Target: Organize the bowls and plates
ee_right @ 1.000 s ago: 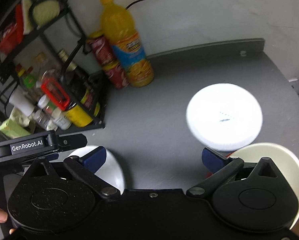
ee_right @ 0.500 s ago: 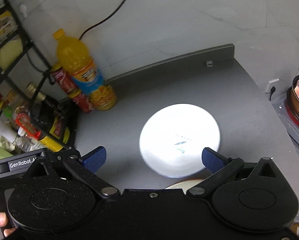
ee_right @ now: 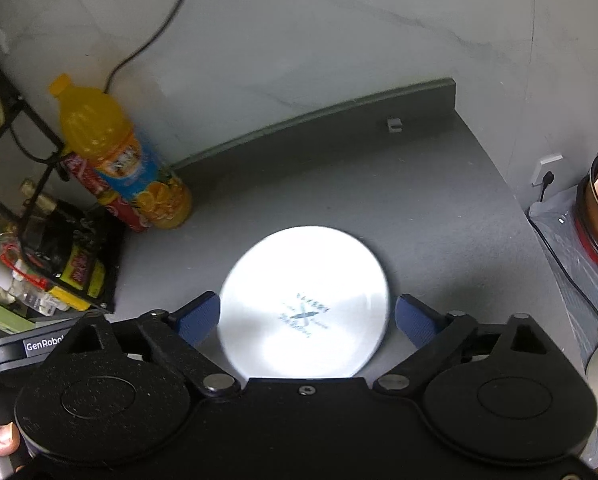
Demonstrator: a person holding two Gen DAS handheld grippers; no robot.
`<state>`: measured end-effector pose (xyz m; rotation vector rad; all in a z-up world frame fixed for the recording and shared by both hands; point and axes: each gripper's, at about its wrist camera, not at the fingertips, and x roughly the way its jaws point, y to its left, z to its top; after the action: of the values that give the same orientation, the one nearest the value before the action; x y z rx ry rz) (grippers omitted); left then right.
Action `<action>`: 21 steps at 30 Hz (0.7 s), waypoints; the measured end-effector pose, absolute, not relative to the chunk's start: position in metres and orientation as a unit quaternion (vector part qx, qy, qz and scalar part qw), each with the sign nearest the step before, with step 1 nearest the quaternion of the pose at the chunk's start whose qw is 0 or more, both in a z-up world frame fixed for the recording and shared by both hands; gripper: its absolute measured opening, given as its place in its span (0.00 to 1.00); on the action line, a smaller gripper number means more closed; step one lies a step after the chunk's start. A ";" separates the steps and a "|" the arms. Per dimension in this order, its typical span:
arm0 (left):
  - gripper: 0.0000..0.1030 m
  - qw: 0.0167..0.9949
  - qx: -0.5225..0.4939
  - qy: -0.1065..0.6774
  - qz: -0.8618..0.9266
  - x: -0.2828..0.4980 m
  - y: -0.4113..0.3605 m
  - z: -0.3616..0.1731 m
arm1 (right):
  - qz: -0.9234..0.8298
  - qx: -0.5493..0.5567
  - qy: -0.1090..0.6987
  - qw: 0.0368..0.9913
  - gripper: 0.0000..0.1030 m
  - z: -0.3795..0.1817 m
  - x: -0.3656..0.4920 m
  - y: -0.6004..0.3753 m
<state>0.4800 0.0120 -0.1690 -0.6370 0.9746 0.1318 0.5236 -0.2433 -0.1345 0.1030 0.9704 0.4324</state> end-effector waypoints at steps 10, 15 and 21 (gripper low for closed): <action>0.71 0.798 -0.349 0.484 0.082 0.508 0.007 -0.211 | 0.212 0.029 0.501 0.839 0.76 -0.171 0.569 -0.253; 0.59 0.776 -0.377 0.497 0.093 0.518 0.010 -0.232 | 0.209 0.032 0.526 0.824 0.69 -0.196 0.588 -0.258; 0.52 0.764 -0.381 0.509 0.110 0.529 0.008 -0.250 | 0.211 0.035 0.544 0.811 0.60 -0.218 0.598 -0.263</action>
<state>0.5295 0.0084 -0.2500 -0.8286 1.1055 0.2390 0.5979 -0.2628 -0.2179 0.0738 1.1621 0.4506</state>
